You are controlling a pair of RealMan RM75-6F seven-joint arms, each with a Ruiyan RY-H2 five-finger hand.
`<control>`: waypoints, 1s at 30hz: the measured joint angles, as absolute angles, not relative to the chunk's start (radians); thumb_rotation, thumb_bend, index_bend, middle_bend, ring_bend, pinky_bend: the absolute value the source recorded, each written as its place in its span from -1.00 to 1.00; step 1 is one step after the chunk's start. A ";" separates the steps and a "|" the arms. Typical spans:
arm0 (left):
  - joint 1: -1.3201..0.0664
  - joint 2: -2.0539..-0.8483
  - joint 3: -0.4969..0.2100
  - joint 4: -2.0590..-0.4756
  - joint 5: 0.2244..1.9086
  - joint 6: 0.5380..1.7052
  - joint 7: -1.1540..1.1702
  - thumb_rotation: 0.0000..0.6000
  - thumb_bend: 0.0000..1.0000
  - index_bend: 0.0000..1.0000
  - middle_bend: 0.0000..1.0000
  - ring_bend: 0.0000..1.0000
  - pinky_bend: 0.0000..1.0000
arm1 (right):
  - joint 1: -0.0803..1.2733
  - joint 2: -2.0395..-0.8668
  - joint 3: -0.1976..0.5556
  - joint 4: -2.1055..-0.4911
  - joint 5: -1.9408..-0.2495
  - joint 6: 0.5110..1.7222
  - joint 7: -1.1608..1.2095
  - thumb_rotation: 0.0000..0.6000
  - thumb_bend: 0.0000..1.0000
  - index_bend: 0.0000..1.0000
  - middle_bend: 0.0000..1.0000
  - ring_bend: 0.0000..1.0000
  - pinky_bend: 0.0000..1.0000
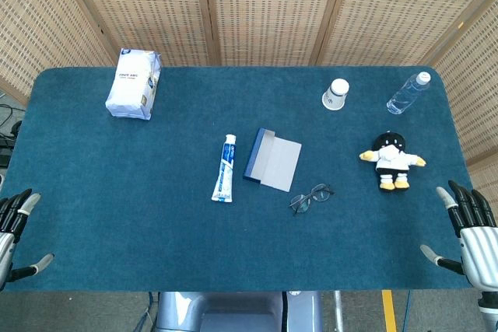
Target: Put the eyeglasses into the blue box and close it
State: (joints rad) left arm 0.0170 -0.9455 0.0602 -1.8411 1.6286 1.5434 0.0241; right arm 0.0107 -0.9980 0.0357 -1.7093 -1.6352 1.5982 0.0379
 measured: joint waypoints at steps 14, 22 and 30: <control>0.012 -0.962 0.055 -1.837 1.623 1.534 0.046 1.00 -0.84 -1.00 -1.00 -1.00 -1.00 | 0.084 -0.988 0.070 -1.725 -1.597 1.490 0.005 1.00 -0.74 -0.86 -1.00 -1.00 -1.00; -0.005 -0.965 0.033 -1.850 1.580 1.513 0.056 1.00 -0.83 -1.00 -1.00 -1.00 -1.00 | 0.347 -0.980 0.173 -1.722 -1.505 1.127 0.016 1.00 0.33 -0.72 -1.00 -1.00 -1.00; -0.034 -0.966 0.010 -1.855 1.507 1.455 0.065 1.00 -0.81 -1.00 -1.00 -1.00 -1.00 | 0.675 -1.085 0.281 -1.625 -1.391 0.807 0.054 1.00 1.00 -0.60 -0.87 -1.00 -0.97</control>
